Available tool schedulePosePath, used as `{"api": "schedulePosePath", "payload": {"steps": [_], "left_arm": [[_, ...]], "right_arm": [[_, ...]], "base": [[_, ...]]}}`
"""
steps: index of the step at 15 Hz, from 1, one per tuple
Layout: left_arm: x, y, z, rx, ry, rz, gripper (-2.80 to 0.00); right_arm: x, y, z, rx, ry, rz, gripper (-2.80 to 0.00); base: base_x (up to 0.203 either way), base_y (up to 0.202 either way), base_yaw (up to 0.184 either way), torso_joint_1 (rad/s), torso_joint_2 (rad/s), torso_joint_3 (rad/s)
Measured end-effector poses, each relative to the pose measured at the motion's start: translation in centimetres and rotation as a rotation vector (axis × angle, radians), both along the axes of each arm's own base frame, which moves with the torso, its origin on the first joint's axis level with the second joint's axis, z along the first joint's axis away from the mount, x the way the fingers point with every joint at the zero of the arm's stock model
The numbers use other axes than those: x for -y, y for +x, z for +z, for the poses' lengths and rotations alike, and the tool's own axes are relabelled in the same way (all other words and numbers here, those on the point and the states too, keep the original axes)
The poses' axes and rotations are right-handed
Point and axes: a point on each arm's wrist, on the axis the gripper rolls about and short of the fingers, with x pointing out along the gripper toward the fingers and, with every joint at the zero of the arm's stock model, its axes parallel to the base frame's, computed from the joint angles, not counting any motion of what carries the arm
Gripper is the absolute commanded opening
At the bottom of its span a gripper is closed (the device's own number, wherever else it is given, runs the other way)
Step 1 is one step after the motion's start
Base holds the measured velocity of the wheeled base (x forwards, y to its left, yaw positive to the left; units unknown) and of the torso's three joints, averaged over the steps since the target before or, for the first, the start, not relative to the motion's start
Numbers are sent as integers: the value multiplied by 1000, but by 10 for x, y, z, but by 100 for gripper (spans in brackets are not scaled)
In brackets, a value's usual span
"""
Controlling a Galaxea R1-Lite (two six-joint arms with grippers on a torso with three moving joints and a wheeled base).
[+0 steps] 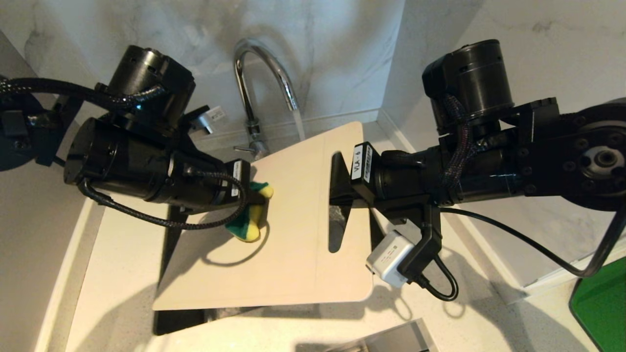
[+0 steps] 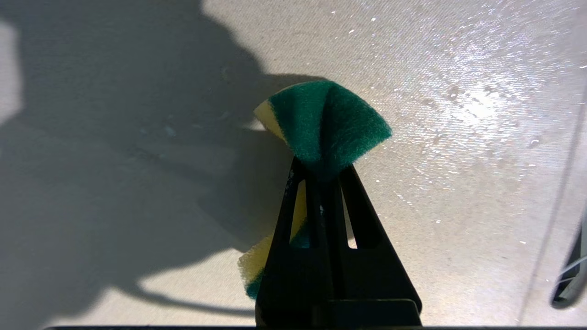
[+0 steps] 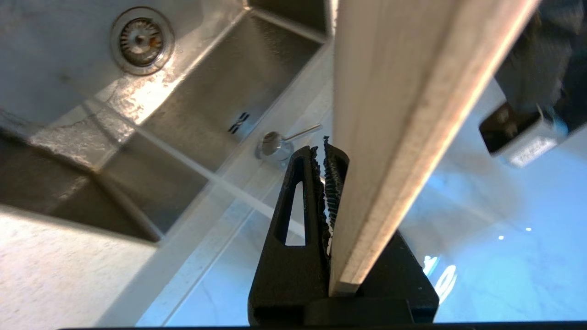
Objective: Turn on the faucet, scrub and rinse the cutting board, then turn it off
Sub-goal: Scrub the cutting board underwater
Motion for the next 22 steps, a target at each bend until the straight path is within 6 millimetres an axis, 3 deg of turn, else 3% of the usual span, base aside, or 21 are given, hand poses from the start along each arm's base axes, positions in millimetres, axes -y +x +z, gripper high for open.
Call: {"api": "schedulePosePath", "payload": {"steps": [3, 13, 18, 22], "left_arm": [[-6, 4, -20, -30, 30, 28, -280], [-90, 42, -49, -48, -44, 383, -280], [-120, 47, -65, -108, -61, 516, -280], [-151, 50, -66, -105, -56, 566, -280]], "right_arm": [[3, 2, 1, 8, -2, -24, -280], [10, 3, 12, 37, 45, -89, -280], [10, 3, 13, 42, 52, -92, -280], [10, 3, 14, 45, 54, -91, -280]], "base": [[0, 0, 0, 0, 0, 0], [0, 0, 0, 0, 0, 0], [0, 0, 0, 0, 0, 0], [0, 0, 0, 0, 0, 0]]}}
